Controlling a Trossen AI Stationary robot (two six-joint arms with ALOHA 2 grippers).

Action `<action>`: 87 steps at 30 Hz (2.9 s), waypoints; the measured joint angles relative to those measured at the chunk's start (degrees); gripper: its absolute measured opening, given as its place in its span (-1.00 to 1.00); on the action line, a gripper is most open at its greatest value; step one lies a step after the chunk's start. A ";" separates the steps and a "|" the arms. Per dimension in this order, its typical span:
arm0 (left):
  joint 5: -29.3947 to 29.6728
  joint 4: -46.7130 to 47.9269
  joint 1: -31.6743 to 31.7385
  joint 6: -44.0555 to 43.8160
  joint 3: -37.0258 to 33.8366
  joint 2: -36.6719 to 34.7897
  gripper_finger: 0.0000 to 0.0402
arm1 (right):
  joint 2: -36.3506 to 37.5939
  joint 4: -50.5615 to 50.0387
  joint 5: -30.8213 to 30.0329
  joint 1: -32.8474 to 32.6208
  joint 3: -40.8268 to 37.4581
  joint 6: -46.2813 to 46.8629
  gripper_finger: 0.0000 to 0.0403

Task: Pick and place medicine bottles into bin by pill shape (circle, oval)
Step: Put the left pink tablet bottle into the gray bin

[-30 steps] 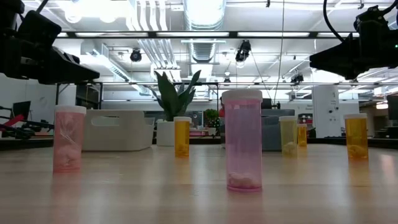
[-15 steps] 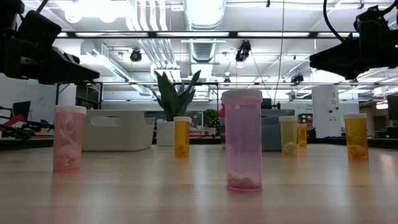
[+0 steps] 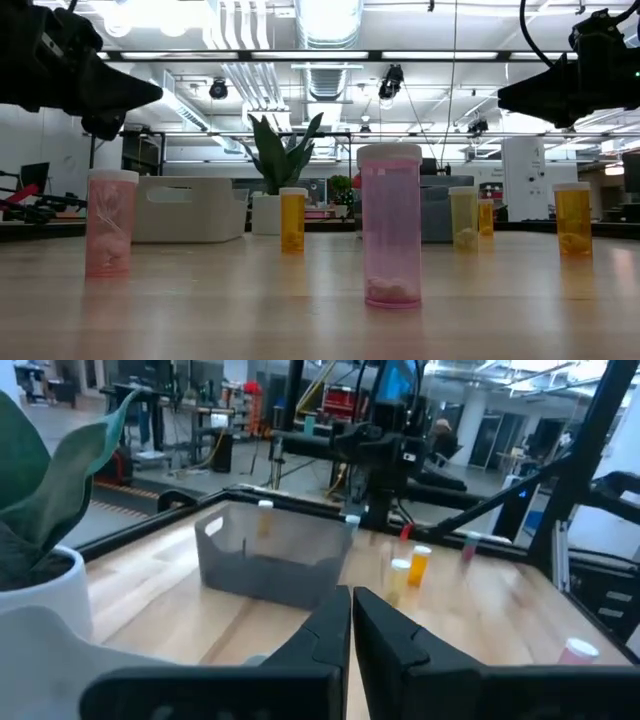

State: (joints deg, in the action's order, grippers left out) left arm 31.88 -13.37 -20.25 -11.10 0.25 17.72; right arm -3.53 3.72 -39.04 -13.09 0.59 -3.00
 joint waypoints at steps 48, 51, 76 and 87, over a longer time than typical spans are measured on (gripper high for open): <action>-4.47 33.07 -0.05 -43.60 56.17 41.04 -1.00 | -0.04 38.38 15.59 0.12 3.55 -28.74 0.07; -10.53 37.21 -0.54 -52.24 62.76 47.43 -1.00 | -0.04 38.53 15.54 0.12 3.75 -26.31 0.07; -32.17 66.82 -13.34 -37.93 83.95 82.46 -1.00 | 0.00 35.96 15.48 0.12 4.73 -24.12 0.07; -29.33 66.99 -11.87 -28.95 83.06 83.36 -0.83 | 0.00 35.48 15.46 0.12 4.75 -24.27 0.07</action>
State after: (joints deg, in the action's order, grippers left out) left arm 2.55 53.63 -32.12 -40.05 83.31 101.08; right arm -3.53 39.20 -23.57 -12.97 5.34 -27.26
